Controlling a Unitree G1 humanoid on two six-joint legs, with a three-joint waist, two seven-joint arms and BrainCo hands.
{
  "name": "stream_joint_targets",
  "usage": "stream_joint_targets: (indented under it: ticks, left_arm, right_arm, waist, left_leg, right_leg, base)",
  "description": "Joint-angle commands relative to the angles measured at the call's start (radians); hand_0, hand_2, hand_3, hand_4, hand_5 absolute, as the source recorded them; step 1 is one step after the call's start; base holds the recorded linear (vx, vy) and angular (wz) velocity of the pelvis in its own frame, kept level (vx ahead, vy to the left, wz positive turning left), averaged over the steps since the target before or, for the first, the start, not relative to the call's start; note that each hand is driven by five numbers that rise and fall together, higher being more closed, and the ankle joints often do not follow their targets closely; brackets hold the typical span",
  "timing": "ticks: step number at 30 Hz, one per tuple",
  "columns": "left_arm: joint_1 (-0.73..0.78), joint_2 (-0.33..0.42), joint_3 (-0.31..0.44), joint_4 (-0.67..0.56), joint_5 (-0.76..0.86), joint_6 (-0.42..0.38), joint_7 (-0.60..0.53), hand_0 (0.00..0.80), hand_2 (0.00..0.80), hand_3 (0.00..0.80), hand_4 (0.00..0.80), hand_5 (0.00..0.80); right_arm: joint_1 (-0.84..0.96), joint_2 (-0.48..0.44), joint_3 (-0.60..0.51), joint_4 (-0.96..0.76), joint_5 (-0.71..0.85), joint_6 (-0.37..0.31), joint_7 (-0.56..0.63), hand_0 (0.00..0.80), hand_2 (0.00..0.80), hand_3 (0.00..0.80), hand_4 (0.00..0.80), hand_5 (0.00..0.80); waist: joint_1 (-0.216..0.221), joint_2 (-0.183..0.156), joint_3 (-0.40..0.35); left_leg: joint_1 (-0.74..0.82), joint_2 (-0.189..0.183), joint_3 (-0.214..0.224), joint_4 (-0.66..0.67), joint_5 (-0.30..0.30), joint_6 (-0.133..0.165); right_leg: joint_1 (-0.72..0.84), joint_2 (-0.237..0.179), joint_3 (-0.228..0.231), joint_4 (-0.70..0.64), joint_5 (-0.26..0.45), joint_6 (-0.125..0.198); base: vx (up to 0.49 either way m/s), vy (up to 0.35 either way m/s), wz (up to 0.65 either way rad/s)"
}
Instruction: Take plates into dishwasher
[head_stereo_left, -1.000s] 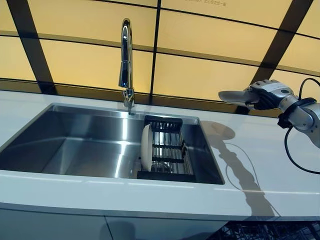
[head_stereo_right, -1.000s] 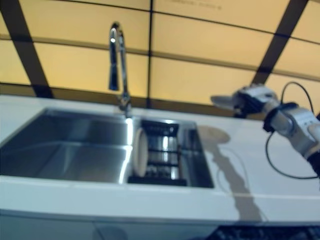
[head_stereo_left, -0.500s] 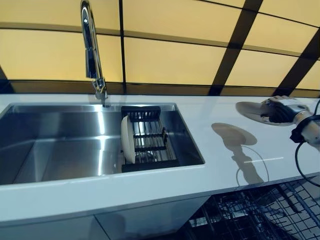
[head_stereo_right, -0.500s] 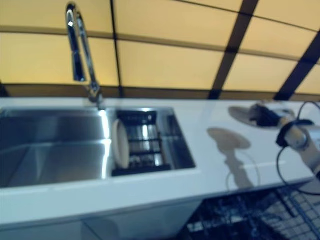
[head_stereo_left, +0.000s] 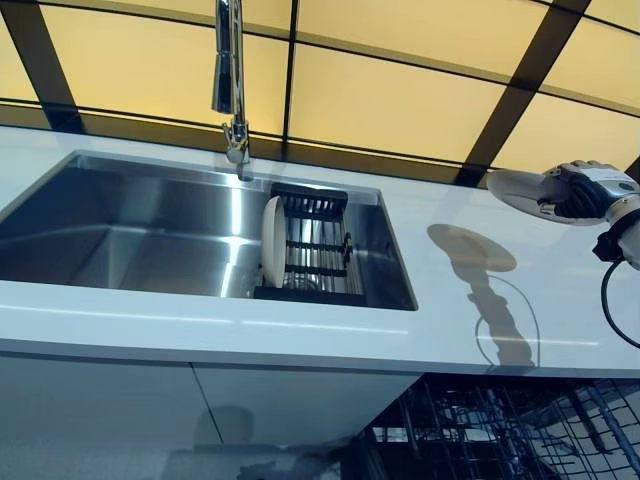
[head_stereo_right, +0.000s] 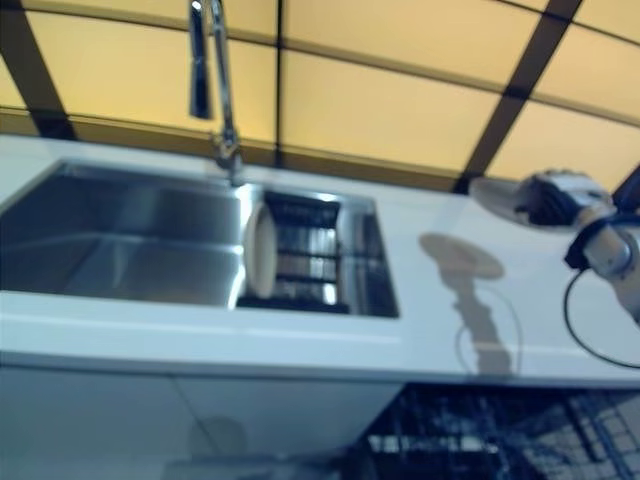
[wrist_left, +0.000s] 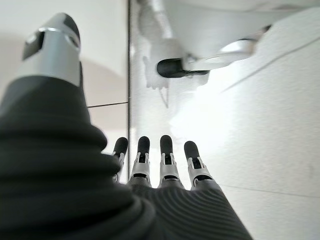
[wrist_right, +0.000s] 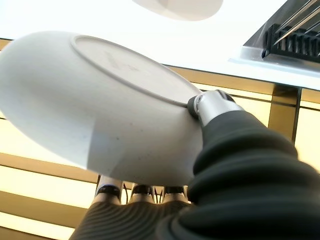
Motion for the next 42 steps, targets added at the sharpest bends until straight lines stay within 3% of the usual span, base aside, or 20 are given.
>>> stream_joint_targets:
  ticks: [1,4,5,7,8,10,11,14,16,17,18,21,28,34,42]
  left_arm:
    - [0.014,0.016,-0.019,0.009,-0.026,-0.013,0.029,0.000,0.000,0.000,0.000,0.000]
    - [0.032,0.016,-0.009,0.004,-0.027,-0.014,0.021,0.000,0.000,0.000,0.000,0.000]
    - [0.045,0.015,-0.008,0.003,-0.024,-0.023,0.016,0.000,0.000,0.000,0.000,0.000]
    - [0.047,0.021,-0.005,-0.001,-0.036,-0.026,0.015,0.000,0.000,0.000,0.000,0.000]
    - [0.039,0.025,-0.002,-0.006,-0.049,-0.018,0.010,0.000,0.000,0.000,0.000,0.000]
    - [0.027,0.022,-0.005,-0.007,-0.050,-0.014,0.006,0.000,0.000,0.000,0.000,0.000]
    - [0.018,0.008,-0.012,-0.005,-0.049,-0.011,0.015,0.000,0.000,0.000,0.000,0.000]
    - [0.002,-0.003,0.002,0.010,-0.039,-0.002,0.026,0.000,0.000,0.000,0.000,0.000]
    - [-0.004,-0.004,0.005,0.014,-0.032,0.003,0.022,0.000,0.000,0.000,0.000,0.000]
    - [-0.018,-0.005,0.002,0.020,-0.025,0.016,0.013,0.000,0.000,0.000,0.000,0.000]
    - [-0.028,-0.012,-0.014,0.020,-0.024,0.020,0.010,0.000,0.000,0.000,0.000,0.000]
    - [-0.034,-0.031,-0.053,0.015,-0.026,0.012,0.012,0.000,0.000,0.000,0.000,0.000]
    - [-0.007,-0.017,-0.053,0.025,-0.046,-0.002,0.011,0.000,0.000,0.000,0.000,0.000]
    - [-0.005,-0.004,-0.029,0.043,-0.032,0.013,0.006,0.000,0.000,0.000,0.000,0.000]
    - [0.004,0.009,-0.010,0.046,0.022,0.000,-0.016,0.000,0.000,0.000,0.000,0.000]
  right_arm:
    - [-0.152,-0.017,0.035,0.038,0.081,0.007,-0.046,0.800,0.800,0.800,0.800,0.800]
    - [-0.178,-0.019,0.045,0.048,0.091,0.005,-0.032,0.800,0.800,0.800,0.800,0.800]
    - [-0.176,-0.026,0.031,0.040,0.079,0.010,-0.026,0.800,0.800,0.800,0.800,0.800]
    - [-0.184,-0.033,0.034,0.036,0.082,0.018,-0.023,0.800,0.800,0.800,0.800,0.800]
    - [-0.197,-0.031,0.046,0.033,0.089,0.034,-0.025,0.800,0.800,0.800,0.800,0.800]
    - [-0.204,-0.035,0.053,0.029,0.094,0.049,-0.023,0.800,0.800,0.800,0.800,0.800]
    - [-0.196,-0.039,0.046,0.029,0.091,0.043,-0.019,0.800,0.800,0.800,0.800,0.800]
    - [-0.210,-0.062,0.059,0.006,0.104,0.054,0.022,0.800,0.800,0.800,0.800,0.800]
    - [-0.222,-0.070,0.069,0.006,0.112,0.058,0.035,0.800,0.800,0.800,0.800,0.800]
    - [-0.235,-0.083,0.071,0.023,0.116,0.049,0.065,0.800,0.800,0.800,0.800,0.800]
    - [-0.238,-0.093,0.078,0.038,0.123,0.052,0.074,0.800,0.800,0.800,0.800,0.800]
    - [-0.166,-0.119,0.022,0.056,0.110,0.046,0.095,0.800,0.800,0.800,0.800,0.800]
    - [-0.020,-0.125,-0.097,0.054,0.212,0.058,0.223,0.800,0.800,0.800,0.800,0.800]
    - [0.085,-0.085,-0.204,0.043,0.373,0.147,0.401,0.800,0.800,0.800,0.800,0.800]
    - [0.295,-0.058,-0.385,-0.004,0.437,0.234,0.489,0.800,0.800,0.800,0.800,0.800]
  waist:
    - [0.004,0.011,-0.060]
    - [0.011,0.027,-0.051]
    - [0.022,0.036,-0.034]
    - [0.026,0.037,-0.019]
    - [0.014,0.030,-0.007]
    - [-0.002,0.020,-0.007]
    - [-0.018,0.000,-0.005]
    - [-0.062,-0.021,-0.032]
    - [-0.074,-0.016,-0.039]
    - [-0.096,0.004,-0.067]
    - [-0.111,0.013,-0.078]
    - [-0.131,0.028,-0.088]
    - [-0.149,0.041,-0.101]
    - [-0.169,0.049,-0.098]
    - [-0.207,0.048,-0.068]
  left_leg:
    - [-0.080,-0.014,0.027,-0.068,0.067,-0.051]
    - [-0.118,0.004,0.035,-0.082,0.118,-0.084]
    - [-0.157,0.006,0.008,-0.074,0.151,-0.102]
    - [-0.152,0.001,-0.033,-0.020,0.150,-0.103]
    - [-0.139,0.004,-0.059,0.079,0.121,-0.100]
    - [-0.126,0.026,-0.051,0.157,0.085,-0.096]
    - [-0.084,0.026,-0.113,0.236,0.015,-0.083]
    - [0.012,0.040,-0.171,0.299,-0.041,-0.077]
    - [0.050,0.049,-0.183,0.284,-0.056,-0.080]
    - [0.170,0.062,-0.199,0.108,-0.114,-0.083]
    - [0.200,0.064,-0.176,0.013,-0.111,-0.086]
    - [0.203,0.044,-0.184,-0.063,-0.091,-0.089]
    - [0.203,0.002,-0.184,-0.092,-0.088,-0.064]
    - [0.213,-0.018,-0.163,-0.100,-0.095,-0.046]
    - [0.221,-0.031,-0.128,-0.102,-0.105,-0.030]
  right_leg:
    - [0.094,0.057,0.070,0.014,0.043,0.077]
    - [0.093,0.080,0.082,0.009,0.045,0.063]
    - [0.087,0.084,0.091,0.005,0.066,0.060]
    - [0.066,0.077,0.090,0.005,0.086,0.061]
    - [0.042,0.056,0.069,0.010,0.101,0.065]
    - [0.014,0.029,0.036,0.007,0.122,0.069]
    - [-0.008,-0.011,0.013,0.005,0.138,0.076]
    - [-0.055,-0.042,-0.001,0.004,0.159,0.083]
    - [-0.061,-0.043,-0.005,0.006,0.158,0.084]
    - [-0.067,-0.036,-0.018,0.008,0.149,0.091]
    - [-0.070,-0.041,-0.031,0.004,0.154,0.098]
    - [-0.082,-0.042,-0.026,-0.006,0.166,0.111]
    - [-0.103,-0.050,0.001,-0.032,0.200,0.128]
    - [-0.117,-0.053,0.028,-0.036,0.224,0.136]
    - [-0.173,-0.072,0.059,-0.021,0.279,0.171]
  base:
    - [-0.167,-0.054,-0.02]
    - [-0.120,-0.028,-0.05]
    - [-0.210,-0.024,-0.02]
    - [-0.298,-0.014,0.01]
    - [-0.335,0.006,0.02]
    - [-0.327,0.036,0.23]
    - [-0.287,0.083,0.24]
    - [-0.219,0.134,0.10]
    - [-0.067,0.165,0.35]
    - [-0.048,0.243,0.17]
    - [-0.069,0.279,0.06]
    - [-0.084,0.154,0.21]
    - [-0.068,0.142,0.00]
    - [-0.049,0.102,-0.23]
    - [-0.015,0.062,-0.14]
